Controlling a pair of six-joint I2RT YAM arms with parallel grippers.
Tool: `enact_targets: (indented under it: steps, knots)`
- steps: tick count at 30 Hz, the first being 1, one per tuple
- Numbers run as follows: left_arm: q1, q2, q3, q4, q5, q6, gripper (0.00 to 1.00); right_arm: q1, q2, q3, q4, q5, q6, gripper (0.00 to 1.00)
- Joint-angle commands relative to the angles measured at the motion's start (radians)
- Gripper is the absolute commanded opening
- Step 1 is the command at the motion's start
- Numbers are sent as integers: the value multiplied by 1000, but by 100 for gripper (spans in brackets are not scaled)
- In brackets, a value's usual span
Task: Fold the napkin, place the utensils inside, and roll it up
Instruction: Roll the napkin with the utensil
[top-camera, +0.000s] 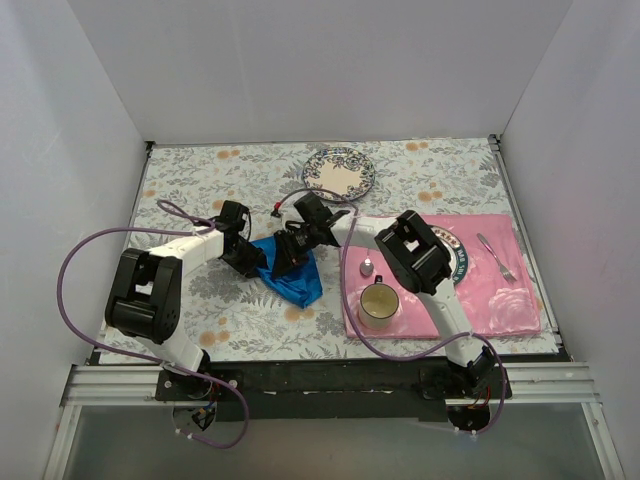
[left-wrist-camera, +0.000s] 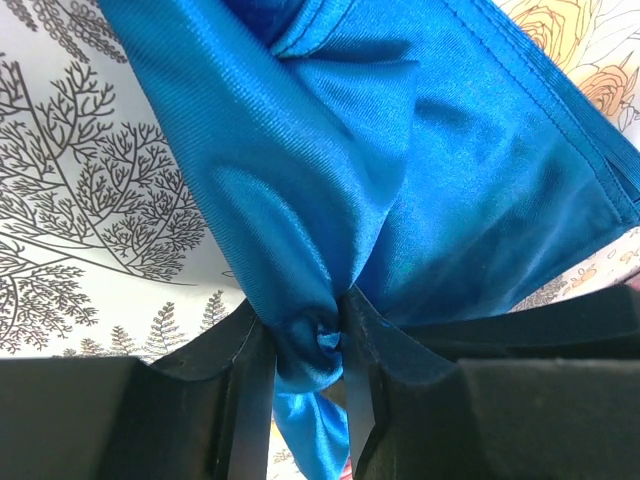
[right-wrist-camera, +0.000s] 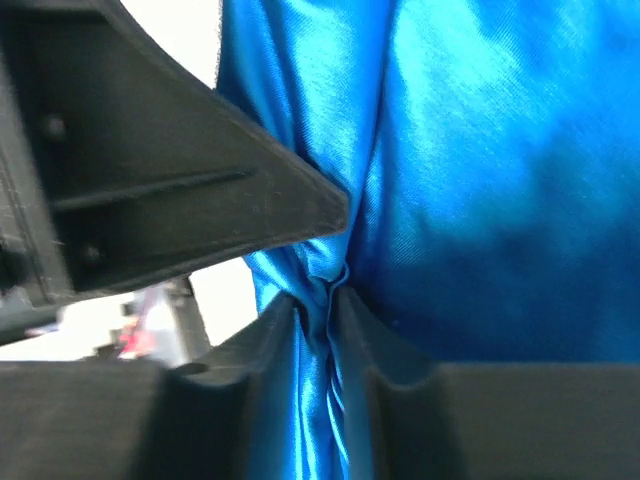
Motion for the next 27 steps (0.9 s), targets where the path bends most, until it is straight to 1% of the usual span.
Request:
enact_targets:
  steps: [1, 2, 4, 5, 6, 8, 9, 10, 12, 13, 15, 18, 19, 21, 22, 24, 25, 27]
  knots:
    - [-10, 33, -11, -109, -93, -1, 0, 28, -84, 125, -349, 181, -347, 39]
    - [-12, 36, -3, -124, -79, -7, 0, 34, -104, 122, -361, 246, -369, 48]
    - [-10, 47, 6, -144, -66, -28, 0, 58, -165, 93, -373, 332, -433, 55]
    - [-12, 52, 20, -165, -62, -31, 0, 69, -208, 76, -364, 363, -449, 61]
    - [-13, 64, 29, -175, -53, -33, 0, 92, -231, 56, -352, 391, -462, 63]
    - [-13, 72, 40, -196, -53, -38, 0, 112, -295, -34, -269, 457, -490, 68]
    - [-13, 73, 51, -201, -18, -39, 0, 133, -312, -71, -236, 475, -495, 69]
    - [-13, 76, 55, -207, -15, -41, 0, 144, -325, -119, -178, 509, -505, 70]
    - [-13, 81, 69, -222, -7, -45, 0, 179, -342, -148, -144, 549, -519, 74]
    - [-13, 88, 74, -228, 0, -45, 0, 192, -343, -159, -110, 593, -522, 76]
    - [-12, 95, 81, -241, 11, -48, 0, 235, -345, -194, -68, 644, -567, 77]
    - [-13, 107, 84, -251, 31, -53, 0, 285, -328, -210, -16, 760, -601, 77]
    - [-12, 107, 84, -254, 39, -51, 0, 296, -320, -211, -8, 828, -608, 76]
    - [-13, 105, 84, -257, 42, -51, 0, 327, -297, -210, 7, 909, -633, 76]
    - [-13, 107, 84, -261, 45, -51, 0, 334, -290, -210, 9, 964, -642, 75]
    - [-13, 104, 81, -265, 56, -53, 0, 353, -268, -204, 9, 1007, -654, 73]
    - [-12, 102, 78, -264, 60, -54, 0, 357, -264, -205, 7, 1043, -657, 70]
    - [-12, 99, 74, -265, 62, -54, 0, 361, -251, -210, 4, 1057, -644, 67]
